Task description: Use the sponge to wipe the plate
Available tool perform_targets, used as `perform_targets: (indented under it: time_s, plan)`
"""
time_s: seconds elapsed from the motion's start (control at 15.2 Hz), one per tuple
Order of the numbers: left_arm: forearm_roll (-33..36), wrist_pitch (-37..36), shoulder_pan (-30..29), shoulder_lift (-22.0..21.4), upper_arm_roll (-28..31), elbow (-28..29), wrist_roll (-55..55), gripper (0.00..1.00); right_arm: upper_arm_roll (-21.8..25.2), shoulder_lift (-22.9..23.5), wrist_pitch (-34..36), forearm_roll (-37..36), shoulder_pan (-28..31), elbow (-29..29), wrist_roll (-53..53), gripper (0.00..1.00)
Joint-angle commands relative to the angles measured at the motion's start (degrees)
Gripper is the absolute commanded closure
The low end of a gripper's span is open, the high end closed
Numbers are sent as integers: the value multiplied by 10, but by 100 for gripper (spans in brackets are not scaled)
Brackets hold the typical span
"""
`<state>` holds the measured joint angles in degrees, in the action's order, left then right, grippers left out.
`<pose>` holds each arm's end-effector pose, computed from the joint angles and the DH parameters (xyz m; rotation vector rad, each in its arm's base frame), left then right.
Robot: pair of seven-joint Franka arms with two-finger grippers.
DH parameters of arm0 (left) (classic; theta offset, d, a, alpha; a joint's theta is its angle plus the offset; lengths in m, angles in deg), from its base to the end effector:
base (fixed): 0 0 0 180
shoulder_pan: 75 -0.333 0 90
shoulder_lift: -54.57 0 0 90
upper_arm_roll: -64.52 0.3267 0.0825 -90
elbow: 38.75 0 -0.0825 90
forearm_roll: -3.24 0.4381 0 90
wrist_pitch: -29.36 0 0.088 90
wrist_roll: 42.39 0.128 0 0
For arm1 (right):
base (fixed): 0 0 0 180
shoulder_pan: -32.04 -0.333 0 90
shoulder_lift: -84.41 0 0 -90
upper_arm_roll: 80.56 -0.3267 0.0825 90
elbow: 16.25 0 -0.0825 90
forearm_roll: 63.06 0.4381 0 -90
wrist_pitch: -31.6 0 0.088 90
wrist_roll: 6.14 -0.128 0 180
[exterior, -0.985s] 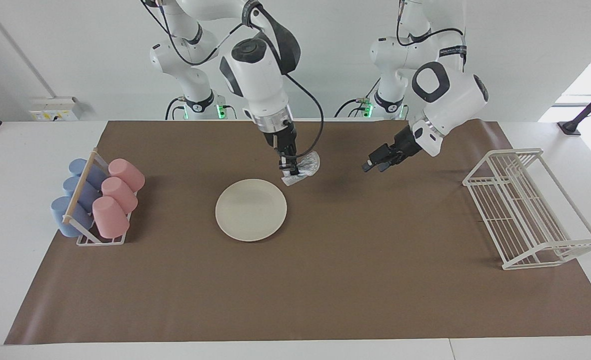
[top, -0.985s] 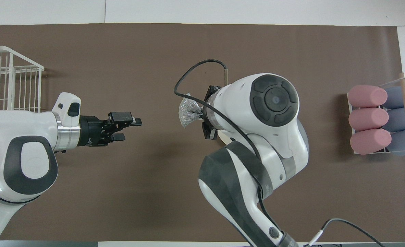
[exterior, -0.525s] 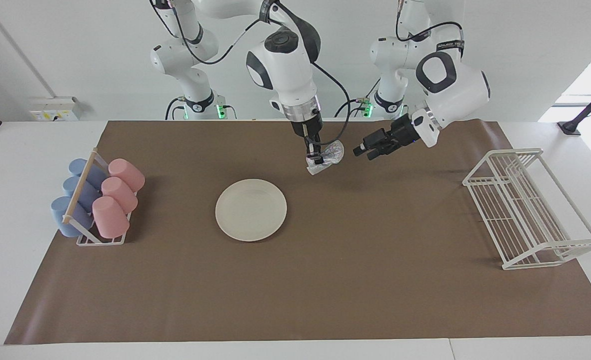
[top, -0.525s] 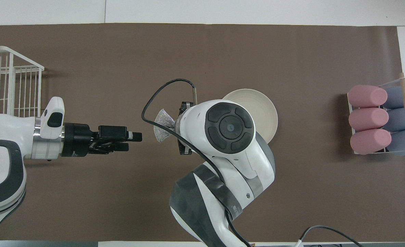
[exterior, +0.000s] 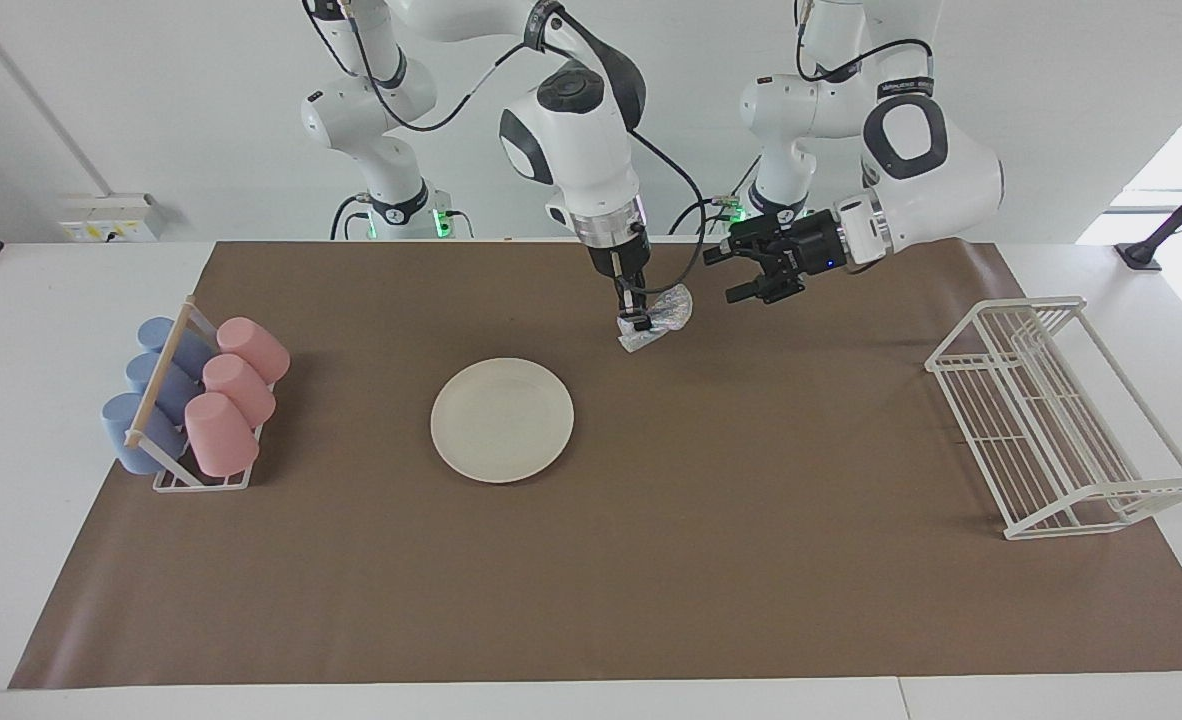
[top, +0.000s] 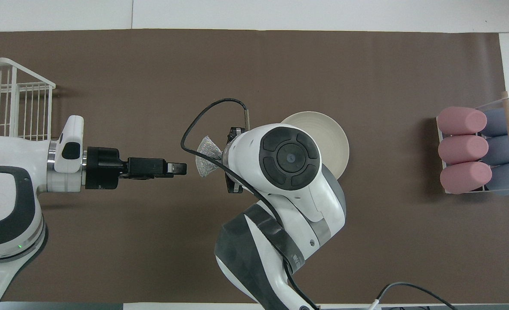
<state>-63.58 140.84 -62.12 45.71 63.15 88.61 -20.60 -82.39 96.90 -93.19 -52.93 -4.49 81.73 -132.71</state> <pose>0.5157 -0.2136 0.4402 2.0926 -0.0885 -0.0431 0.5498 0.4457 0.4569 -1.9728 2.0806 0.1873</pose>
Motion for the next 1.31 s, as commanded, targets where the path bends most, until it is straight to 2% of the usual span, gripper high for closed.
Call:
perform_targets:
  time_s: [0.0,0.33,0.46,0.53,0.72,0.85,1.05,1.25]
  plan:
    - [-16,35,35,21,4,-11,6,0,-4,-5,-10,-8,2,11,-8,100]
    - [-12,37,38,67,5,-59,7,1,-4,-6,-3,-8,2,11,-8,100]
    - [-11,36,42,85,5,-77,6,15,-4,-6,8,-8,2,11,-7,100]
    - [-5,35,48,84,5,-76,9,30,-4,-9,16,-8,2,11,-7,100]
    - [10,22,47,82,5,-69,12,90,-4,-10,18,-9,2,10,-7,100]
    - [16,11,44,76,5,-61,28,90,-4,-10,18,-8,2,11,-7,100]
    - [15,8,43,74,5,-59,26,100,-4,-10,18,-8,2,10,-7,100]
    - [14,5,39,74,5,-59,24,100,-4,-9,18,-9,4,9,0,100]
